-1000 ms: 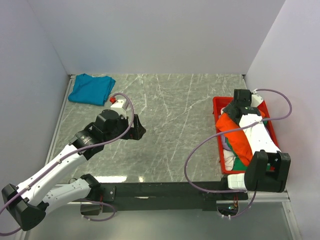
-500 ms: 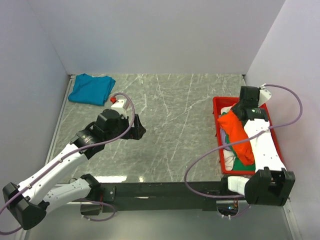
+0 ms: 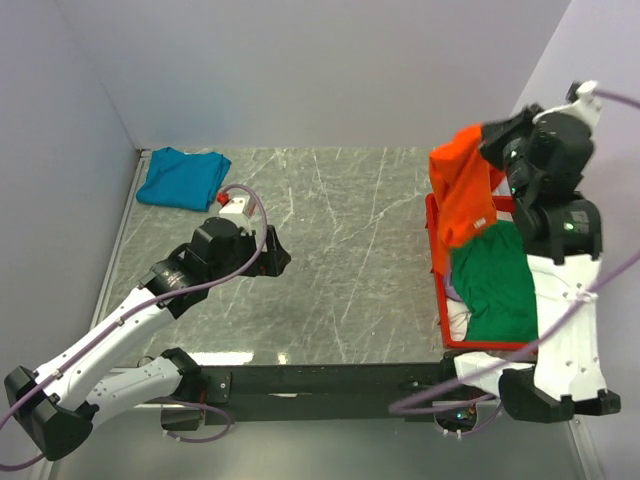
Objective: Fold and stack the t-shirts
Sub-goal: Grab the tshirt from the pile, then move the tshirt to the center of the board
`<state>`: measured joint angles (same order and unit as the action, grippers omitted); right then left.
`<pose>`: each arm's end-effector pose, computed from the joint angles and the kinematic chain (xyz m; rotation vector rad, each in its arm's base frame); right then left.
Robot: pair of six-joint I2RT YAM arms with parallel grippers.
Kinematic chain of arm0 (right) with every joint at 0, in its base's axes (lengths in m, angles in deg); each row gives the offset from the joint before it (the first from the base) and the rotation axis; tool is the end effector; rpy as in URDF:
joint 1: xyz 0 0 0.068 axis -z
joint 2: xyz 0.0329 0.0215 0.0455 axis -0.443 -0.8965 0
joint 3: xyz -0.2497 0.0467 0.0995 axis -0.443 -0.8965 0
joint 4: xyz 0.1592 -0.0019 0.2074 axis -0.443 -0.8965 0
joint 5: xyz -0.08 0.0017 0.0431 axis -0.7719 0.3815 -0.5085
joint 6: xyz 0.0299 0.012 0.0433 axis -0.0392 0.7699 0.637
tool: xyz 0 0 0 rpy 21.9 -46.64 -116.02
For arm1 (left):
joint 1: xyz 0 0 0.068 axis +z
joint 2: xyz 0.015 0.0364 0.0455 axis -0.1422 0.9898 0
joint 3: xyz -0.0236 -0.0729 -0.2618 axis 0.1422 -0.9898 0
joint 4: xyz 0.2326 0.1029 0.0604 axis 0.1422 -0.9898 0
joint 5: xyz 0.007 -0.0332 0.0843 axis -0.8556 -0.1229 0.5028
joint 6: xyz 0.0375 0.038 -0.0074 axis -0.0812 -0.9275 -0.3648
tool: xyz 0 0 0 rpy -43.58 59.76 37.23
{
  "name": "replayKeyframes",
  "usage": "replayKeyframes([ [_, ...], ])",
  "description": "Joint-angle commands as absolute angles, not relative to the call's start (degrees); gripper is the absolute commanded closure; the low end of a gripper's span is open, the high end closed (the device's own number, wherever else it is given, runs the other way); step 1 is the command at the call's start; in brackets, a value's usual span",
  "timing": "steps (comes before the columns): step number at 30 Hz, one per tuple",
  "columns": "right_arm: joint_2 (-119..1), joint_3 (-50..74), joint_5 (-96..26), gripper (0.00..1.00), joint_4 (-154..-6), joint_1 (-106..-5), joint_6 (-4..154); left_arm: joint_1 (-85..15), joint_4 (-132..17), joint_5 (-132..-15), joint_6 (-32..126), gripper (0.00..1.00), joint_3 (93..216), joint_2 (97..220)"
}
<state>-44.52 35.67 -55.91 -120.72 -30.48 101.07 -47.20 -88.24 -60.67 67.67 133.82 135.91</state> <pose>0.1965 0.0060 0.5217 0.5979 1.6247 0.2732 0.1597 -0.1259 0.3209 0.0811 2.1716 -0.6560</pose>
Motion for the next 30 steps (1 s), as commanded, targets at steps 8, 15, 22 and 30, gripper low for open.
replayKeyframes([
  [8, -49.1, 47.6, -46.4, 1.00, -115.0, -51.4, 102.3, -46.2, -87.0, -54.1, 72.2, 0.01, 136.6, 130.7],
  [15, -49.4, 21.9, -40.3, 0.89, -109.0, -51.4, 102.8, -44.5, -88.5, -47.8, 75.6, 0.00, 137.2, 130.9],
  [22, -48.3, -1.2, -39.3, 0.44, -102.2, -50.6, 105.3, -41.6, -87.1, -51.8, 82.4, 0.07, 132.3, 136.0],
  [30, -41.1, -25.9, -41.7, 0.43, -93.4, -65.0, 113.5, -41.2, -78.1, -55.6, 91.9, 0.21, 116.8, 140.1],
])
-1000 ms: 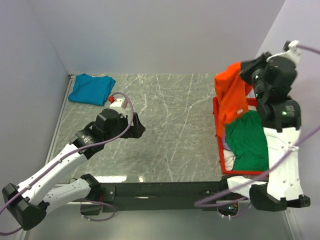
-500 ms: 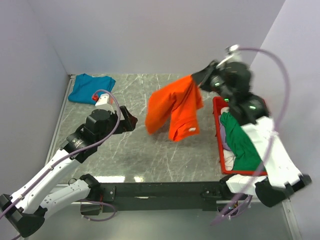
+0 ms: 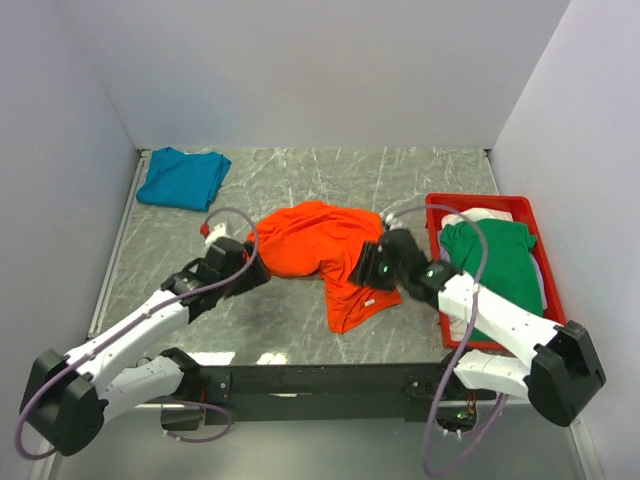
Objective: Fold and stack the t-shirts
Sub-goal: Move the tshirt to the center of the board, then flatten the tshirt out
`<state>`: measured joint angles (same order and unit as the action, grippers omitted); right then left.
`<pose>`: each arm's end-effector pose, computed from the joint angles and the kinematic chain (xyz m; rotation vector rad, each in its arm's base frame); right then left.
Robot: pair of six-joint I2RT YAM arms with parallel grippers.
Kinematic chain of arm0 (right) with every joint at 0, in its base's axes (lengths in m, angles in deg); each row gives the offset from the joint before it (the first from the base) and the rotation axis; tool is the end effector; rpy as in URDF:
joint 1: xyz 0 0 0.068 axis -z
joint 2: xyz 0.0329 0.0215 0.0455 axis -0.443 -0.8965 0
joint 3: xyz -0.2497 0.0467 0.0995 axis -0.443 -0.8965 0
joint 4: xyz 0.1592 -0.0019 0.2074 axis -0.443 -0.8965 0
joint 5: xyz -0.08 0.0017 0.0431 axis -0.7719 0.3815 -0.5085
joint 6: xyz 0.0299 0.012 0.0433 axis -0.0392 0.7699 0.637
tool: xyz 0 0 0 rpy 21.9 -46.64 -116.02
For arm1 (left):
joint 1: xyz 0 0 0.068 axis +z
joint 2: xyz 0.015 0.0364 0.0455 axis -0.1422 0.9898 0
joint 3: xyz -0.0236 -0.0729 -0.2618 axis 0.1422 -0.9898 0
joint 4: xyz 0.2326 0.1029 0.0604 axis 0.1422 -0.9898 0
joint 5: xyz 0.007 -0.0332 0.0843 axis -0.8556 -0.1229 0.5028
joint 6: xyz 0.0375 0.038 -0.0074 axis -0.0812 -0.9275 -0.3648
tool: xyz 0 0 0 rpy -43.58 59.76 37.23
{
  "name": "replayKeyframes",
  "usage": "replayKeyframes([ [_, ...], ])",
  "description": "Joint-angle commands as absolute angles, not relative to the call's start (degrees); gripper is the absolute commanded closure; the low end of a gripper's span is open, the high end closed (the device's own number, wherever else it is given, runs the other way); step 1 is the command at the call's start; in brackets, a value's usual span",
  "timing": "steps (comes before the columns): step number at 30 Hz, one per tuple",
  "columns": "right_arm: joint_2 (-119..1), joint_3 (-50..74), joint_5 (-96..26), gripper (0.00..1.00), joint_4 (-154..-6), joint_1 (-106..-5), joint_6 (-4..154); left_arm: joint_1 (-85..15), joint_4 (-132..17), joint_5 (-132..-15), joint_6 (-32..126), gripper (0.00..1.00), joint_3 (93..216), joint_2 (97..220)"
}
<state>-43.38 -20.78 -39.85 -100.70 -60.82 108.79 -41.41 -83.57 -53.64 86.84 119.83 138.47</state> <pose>0.1954 0.1363 0.2384 0.1093 2.4485 0.6714 0.1740 -0.1056 0.2374 -0.4734 2.3033 -0.5245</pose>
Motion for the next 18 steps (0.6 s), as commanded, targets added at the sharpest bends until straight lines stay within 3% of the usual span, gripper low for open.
replayKeyframes([
  [1, -40.6, -27.5, -42.1, 0.42, -92.7, -67.3, 114.5, -41.1, -77.6, -54.8, 93.0, 0.20, 116.7, 141.1],
  [8, -41.2, -32.2, -43.9, 0.40, -86.1, -76.1, 117.9, -40.3, -76.0, -46.1, 95.9, 0.17, 121.2, 148.7],
  [18, -50.8, -26.8, -52.2, 0.35, -89.6, -80.0, 115.8, -33.0, -65.7, -47.8, 98.6, 0.19, 122.5, 160.1],
])
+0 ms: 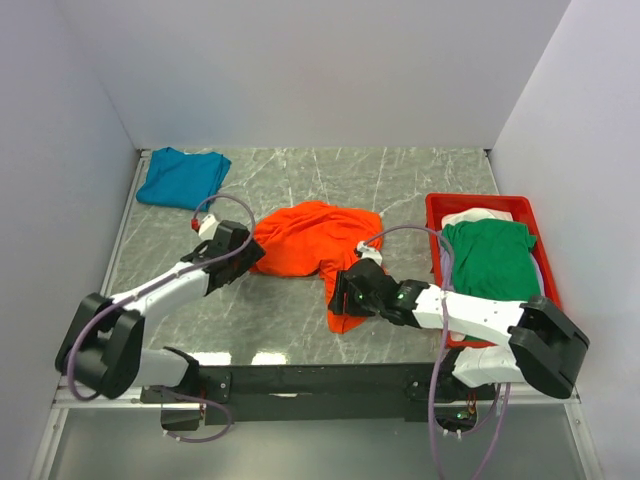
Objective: Fold and stack the t-shirts
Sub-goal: Flatten the tshirt out
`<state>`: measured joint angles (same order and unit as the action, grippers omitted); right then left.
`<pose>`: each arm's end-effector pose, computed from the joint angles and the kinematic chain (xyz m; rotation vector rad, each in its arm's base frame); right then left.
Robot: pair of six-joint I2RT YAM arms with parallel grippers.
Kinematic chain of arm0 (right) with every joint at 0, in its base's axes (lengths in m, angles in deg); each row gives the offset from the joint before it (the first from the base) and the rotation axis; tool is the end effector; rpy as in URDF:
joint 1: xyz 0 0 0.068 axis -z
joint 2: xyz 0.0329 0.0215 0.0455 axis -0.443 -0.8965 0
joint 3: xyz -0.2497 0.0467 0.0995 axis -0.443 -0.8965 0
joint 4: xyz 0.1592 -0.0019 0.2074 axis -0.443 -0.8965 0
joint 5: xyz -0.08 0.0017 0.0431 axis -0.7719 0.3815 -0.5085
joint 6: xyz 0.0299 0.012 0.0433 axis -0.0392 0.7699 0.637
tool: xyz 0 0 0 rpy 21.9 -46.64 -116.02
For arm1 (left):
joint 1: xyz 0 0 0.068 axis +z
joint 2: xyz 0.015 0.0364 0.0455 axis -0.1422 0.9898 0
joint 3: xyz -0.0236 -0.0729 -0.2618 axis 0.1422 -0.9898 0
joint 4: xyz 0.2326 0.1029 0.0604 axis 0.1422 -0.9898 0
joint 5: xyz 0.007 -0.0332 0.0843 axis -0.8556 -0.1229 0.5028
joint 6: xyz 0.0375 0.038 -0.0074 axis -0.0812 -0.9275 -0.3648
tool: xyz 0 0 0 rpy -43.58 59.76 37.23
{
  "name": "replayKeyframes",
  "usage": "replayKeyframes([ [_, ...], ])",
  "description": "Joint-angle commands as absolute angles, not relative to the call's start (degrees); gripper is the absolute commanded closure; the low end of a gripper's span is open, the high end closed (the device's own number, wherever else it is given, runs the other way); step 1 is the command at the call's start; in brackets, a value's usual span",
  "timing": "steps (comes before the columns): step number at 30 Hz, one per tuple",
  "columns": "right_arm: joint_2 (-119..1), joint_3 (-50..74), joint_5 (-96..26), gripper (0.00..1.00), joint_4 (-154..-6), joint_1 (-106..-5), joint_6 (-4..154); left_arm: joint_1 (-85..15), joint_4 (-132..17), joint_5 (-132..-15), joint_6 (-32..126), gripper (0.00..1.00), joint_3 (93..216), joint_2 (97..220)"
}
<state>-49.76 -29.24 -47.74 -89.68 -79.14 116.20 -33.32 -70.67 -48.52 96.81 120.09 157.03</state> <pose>0.1488 0.1908 0.1816 -0.0591 2.5246 0.6687 0.2338 -0.0985 0.1888 -0.8707 2.2299 -0.3796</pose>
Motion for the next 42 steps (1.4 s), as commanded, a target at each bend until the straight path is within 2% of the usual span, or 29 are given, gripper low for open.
replayKeyframes([
  [1, -51.0, -26.7, -53.5, 0.34, -89.8, -80.3, 115.8, -33.0, -65.7, -47.8, 98.7, 0.19, 122.8, 161.0],
  [6, -53.5, -26.9, -53.9, 0.32, -88.3, -80.4, 115.8, -32.9, -65.7, -47.4, 99.3, 0.24, 125.4, 167.0],
  [9, -56.4, -26.2, -54.2, 0.34, -87.7, -80.5, 115.8, -32.7, -66.1, -46.6, 99.6, 0.37, 127.1, 169.1],
  [10, -57.7, -25.7, -54.8, 0.35, -88.1, -80.4, 115.6, -32.6, -66.0, -46.7, 99.4, 0.48, 127.8, 169.3],
  [11, -58.3, -25.2, -55.2, 0.39, -88.4, -80.4, 115.5, -32.3, -66.2, -46.3, 99.1, 0.53, 128.3, 169.4],
  [12, -58.7, -24.8, -55.8, 0.42, -88.8, -80.4, 115.2, -32.2, -67.4, -45.9, 98.4, 0.60, 128.9, 169.4],
  [13, -59.0, -24.2, -56.1, 0.48, -89.7, -79.7, 114.6, -31.6, -68.1, -44.7, 98.0, 0.75, 130.0, 169.1],
  [14, -58.9, -23.9, -56.7, 0.64, -90.1, -79.4, 114.3, -31.3, -68.8, -44.2, 97.4, 0.82, 130.4, 168.1],
  [16, -57.3, -23.3, -56.7, 0.86, -91.4, -77.5, 113.0, -30.2, -70.5, -43.9, 95.9, 0.99, 131.1, 166.5],
  [17, -56.3, -22.6, -56.9, 0.98, -93.0, -76.8, 112.6, -28.8, -71.0, -44.0, 95.0, 0.99, 131.1, 164.2],
  [18, -55.0, -22.4, -57.4, 1.00, -93.9, -76.0, 112.2, -28.0, -72.3, -43.9, 94.6, 0.99, 131.0, 162.9],
  [25, -36.4, -17.2, -58.5, 1.00, -103.5, -65.6, 106.1, -23.8, -79.3, -41.0, 89.8, 0.99, 134.0, 147.1],
  [30, -29.0, -8.7, -59.9, 1.00, -110.4, -61.4, 102.1, -23.3, -84.8, -38.6, 84.6, 0.99, 141.1, 138.8],
  [34, -28.7, 2.0, -60.7, 1.00, -112.3, -58.6, 99.0, -23.0, -85.8, -36.9, 80.7, 0.99, 147.8, 135.2],
  [38, -33.0, 9.2, -54.1, 1.00, -108.8, -53.4, 96.5, -22.5, -80.9, -36.6, 77.4, 0.99, 152.9, 137.0],
  [42, -42.3, 16.5, -45.8, 1.00, -102.2, -47.4, 95.3, -21.5, -67.3, -39.0, 73.0, 0.99, 157.5, 143.1],
])
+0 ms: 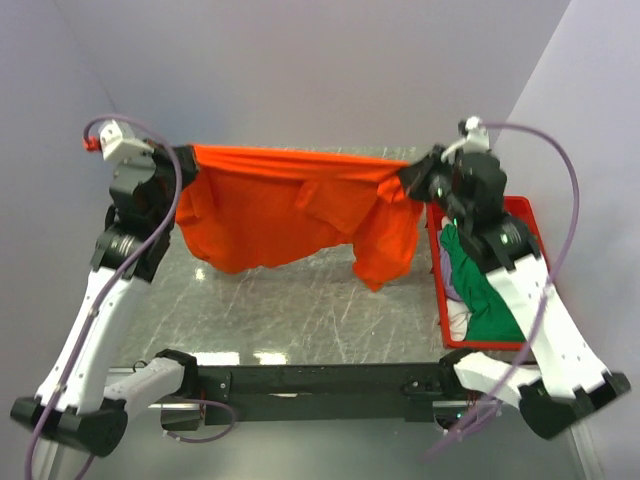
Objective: Fold and stack the t-shirts
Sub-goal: Flatten the tshirt out
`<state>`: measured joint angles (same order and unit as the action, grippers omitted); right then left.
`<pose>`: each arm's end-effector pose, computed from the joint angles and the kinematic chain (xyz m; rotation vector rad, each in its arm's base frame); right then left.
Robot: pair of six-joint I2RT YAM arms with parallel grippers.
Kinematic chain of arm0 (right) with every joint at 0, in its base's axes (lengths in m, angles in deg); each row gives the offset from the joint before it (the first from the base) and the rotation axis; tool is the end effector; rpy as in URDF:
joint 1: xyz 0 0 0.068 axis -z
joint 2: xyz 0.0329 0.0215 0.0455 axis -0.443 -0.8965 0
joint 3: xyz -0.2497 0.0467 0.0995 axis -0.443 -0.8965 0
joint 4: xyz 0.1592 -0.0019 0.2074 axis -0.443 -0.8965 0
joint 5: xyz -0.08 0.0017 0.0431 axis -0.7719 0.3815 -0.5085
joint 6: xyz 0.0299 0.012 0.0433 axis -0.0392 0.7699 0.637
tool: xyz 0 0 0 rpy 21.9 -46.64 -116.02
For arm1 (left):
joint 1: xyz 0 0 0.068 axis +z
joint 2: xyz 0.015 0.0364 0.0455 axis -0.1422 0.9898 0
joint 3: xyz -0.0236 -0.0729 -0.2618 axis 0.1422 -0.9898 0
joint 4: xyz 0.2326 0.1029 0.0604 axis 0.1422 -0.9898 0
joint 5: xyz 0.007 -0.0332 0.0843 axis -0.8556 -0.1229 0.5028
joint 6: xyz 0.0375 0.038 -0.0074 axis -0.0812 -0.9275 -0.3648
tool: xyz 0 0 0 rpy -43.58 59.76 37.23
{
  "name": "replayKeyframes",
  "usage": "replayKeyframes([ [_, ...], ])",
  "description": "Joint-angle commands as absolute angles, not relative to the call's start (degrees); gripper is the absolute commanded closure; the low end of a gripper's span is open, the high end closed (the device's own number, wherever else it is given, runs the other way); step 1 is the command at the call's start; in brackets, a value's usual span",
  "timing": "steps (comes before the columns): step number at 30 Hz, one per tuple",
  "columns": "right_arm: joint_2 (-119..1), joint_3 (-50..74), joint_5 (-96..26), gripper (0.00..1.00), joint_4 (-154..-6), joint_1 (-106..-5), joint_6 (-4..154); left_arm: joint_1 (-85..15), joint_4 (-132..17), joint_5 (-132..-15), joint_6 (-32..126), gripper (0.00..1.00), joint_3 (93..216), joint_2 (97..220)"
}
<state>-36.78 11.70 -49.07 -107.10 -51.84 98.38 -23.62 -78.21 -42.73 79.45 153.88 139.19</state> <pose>0.1901 0.0862 0.4446 0.1617 1.8041 0.5955 0.1990 -0.0409 0.4473 -0.6920 1.5002 -0.4772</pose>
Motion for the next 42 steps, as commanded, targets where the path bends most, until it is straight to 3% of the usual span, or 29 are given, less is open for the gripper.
replayKeyframes([
  [1, -44.1, 20.9, -43.9, 1.00, -100.1, -45.0, 95.4, -20.5, -65.0, -40.1, 72.1, 0.99, 158.8, 146.3],
  [10, -61.1, 50.3, -34.3, 1.00, -100.7, -40.2, 97.7, -12.8, -62.2, -53.8, 68.1, 0.99, 182.7, 159.9],
  [13, -60.6, 50.7, -33.3, 1.00, -100.7, -40.2, 97.5, -10.6, -63.8, -56.7, 68.7, 0.99, 184.4, 159.0],
  [17, -54.6, 38.8, -31.1, 1.00, -100.3, -40.2, 98.4, -9.9, -67.9, -58.4, 71.7, 0.99, 177.1, 153.8],
  [20, -49.6, 25.6, -31.6, 1.00, -102.4, -40.0, 98.4, -9.8, -71.0, -60.8, 78.1, 0.99, 163.6, 147.1],
  [23, -46.4, 9.7, -32.8, 0.81, -101.3, -39.7, 97.7, -9.8, -74.0, -61.9, 84.5, 0.80, 146.1, 140.1],
  [24, -46.5, 3.4, -33.6, 0.61, -101.3, -39.4, 97.1, -9.8, -74.2, -62.6, 85.3, 0.66, 137.7, 137.8],
  [26, -47.8, -1.6, -33.2, 0.45, -101.1, -37.9, 97.4, -9.8, -74.0, -63.8, 87.2, 0.57, 127.5, 136.3],
  [27, -48.3, -5.9, -32.0, 0.38, -100.0, -37.7, 97.4, -9.8, -73.4, -64.2, 87.5, 0.47, 124.8, 135.2],
  [30, -47.2, -13.0, -30.6, 0.34, -96.7, -37.8, 99.2, -9.8, -73.2, -64.3, 89.8, 0.37, 118.4, 133.8],
  [38, -37.7, -29.5, -33.2, 0.34, -92.8, -45.1, 106.9, -9.6, -79.9, -54.8, 94.6, 0.36, 118.1, 134.9],
  [42, -36.7, -33.6, -34.8, 0.34, -87.7, -51.2, 112.7, -8.6, -76.7, -56.2, 95.6, 0.36, 120.3, 140.6],
])
